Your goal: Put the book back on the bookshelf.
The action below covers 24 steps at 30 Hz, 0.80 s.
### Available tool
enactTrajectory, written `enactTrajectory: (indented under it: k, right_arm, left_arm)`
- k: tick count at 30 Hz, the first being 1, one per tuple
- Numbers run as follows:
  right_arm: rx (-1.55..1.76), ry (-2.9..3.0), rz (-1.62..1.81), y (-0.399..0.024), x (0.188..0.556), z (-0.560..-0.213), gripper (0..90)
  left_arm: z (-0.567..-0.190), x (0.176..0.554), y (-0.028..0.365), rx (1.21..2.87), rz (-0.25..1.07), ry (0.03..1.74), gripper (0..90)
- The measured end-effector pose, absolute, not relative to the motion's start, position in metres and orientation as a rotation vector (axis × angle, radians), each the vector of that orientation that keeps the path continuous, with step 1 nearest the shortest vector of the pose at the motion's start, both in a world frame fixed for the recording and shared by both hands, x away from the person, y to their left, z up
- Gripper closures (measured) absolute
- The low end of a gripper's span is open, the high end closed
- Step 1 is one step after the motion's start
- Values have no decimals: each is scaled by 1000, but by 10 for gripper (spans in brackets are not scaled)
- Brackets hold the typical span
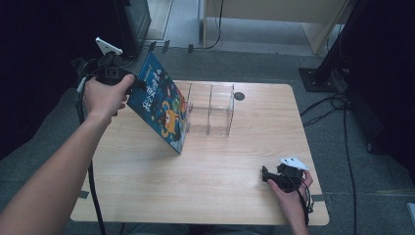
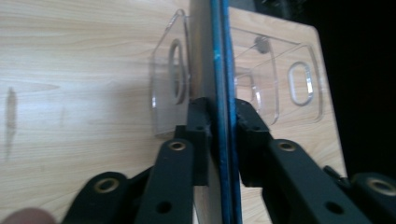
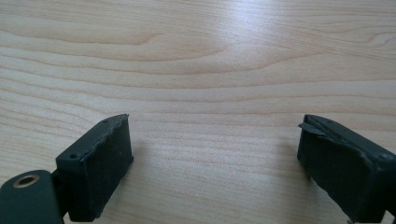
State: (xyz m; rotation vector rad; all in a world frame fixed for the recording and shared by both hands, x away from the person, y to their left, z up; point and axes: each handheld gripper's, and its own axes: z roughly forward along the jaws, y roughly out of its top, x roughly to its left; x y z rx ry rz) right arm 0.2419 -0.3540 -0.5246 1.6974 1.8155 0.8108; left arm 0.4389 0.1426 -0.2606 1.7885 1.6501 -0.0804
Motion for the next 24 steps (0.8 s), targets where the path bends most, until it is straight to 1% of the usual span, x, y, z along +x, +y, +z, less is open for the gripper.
enactTrajectory:
  k: [1,4,6,11,16,18,21,23,24]
  right_arm:
    - [1697,1816,811,-354,242,-525,92]
    - [1697,1816,811,-354,242,-525,92]
    - [1697,1815,812,-354,242,-525,92]
    - [1697,1815,812,-354,242,-525,92]
    - [1697,1815,812,-354,242,-525,92]
    - [1697,1815,812,-354,242,-525,92]
    - [1697,1816,812,-354,242,-525,92]
    - [1696,1816,811,-354,242,-525,92]
    - [1697,1816,812,-354,242,-525,92]
  left_arm:
    - [-261,438,143,1789,-76,1648,715]
    - [-261,437,143,1805,-86,1627,657]
    - [-260,436,142,1804,-90,1618,598]
    - [-257,434,146,1807,-97,1613,495]
    - [-252,431,151,1799,-83,1627,316]
    - [-250,430,154,1810,-76,1638,261]
    - [-246,427,157,1832,-78,1653,144]
    - [-243,424,157,1855,-73,1659,126]
    - [-242,423,157,1867,-70,1667,101]
